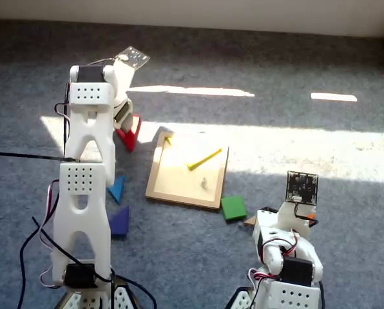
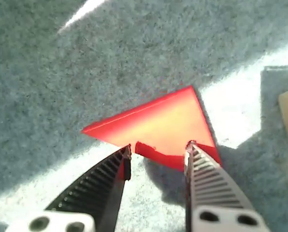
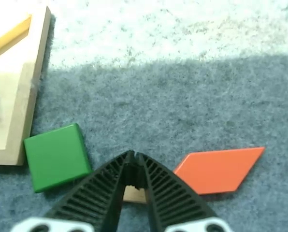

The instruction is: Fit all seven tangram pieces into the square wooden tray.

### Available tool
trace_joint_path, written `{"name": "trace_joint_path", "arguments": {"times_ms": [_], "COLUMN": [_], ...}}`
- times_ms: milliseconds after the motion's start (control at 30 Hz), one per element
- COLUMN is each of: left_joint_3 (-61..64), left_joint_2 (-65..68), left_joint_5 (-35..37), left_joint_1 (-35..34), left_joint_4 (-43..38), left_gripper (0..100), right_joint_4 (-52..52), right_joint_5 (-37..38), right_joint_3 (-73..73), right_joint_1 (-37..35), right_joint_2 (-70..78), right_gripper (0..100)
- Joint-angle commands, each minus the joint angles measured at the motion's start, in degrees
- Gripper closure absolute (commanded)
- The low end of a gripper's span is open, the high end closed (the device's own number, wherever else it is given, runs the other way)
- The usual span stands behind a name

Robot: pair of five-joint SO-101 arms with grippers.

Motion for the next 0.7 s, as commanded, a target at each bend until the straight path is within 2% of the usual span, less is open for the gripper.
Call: {"name": "trace_joint_path", "arguments": {"times_ms": [0,200,333,533,667], "left_joint_3": [11.0,23.2,23.8,26.3,26.7], "left_joint_2": [-8.8,-23.9,-29.4,-27.1,-21.1], "left_joint_5": [-4.0,-4.2,1.1,10.6,20.3], "left_joint_1": [-0.7,2.5,4.6,5.5,5.7], "left_joint_4": [0.8,0.5,-0.4,-12.7,-20.8], "left_gripper": [82,82,82,82,82], "right_joint_4": [-1.3,-1.3,-1.3,-1.3,-1.3], "right_joint_5": [0.7,0.7,0.7,0.7,0.7], "right_joint_3": [7.5,7.5,7.5,7.5,7.5], "right_joint_1": [0.7,0.7,0.7,0.7,0.7], "right_joint_2": [-0.7,-0.7,-0.7,-0.7,-0.7], "right_gripper": [99.4,99.4,99.4,99.4,99.4]}}
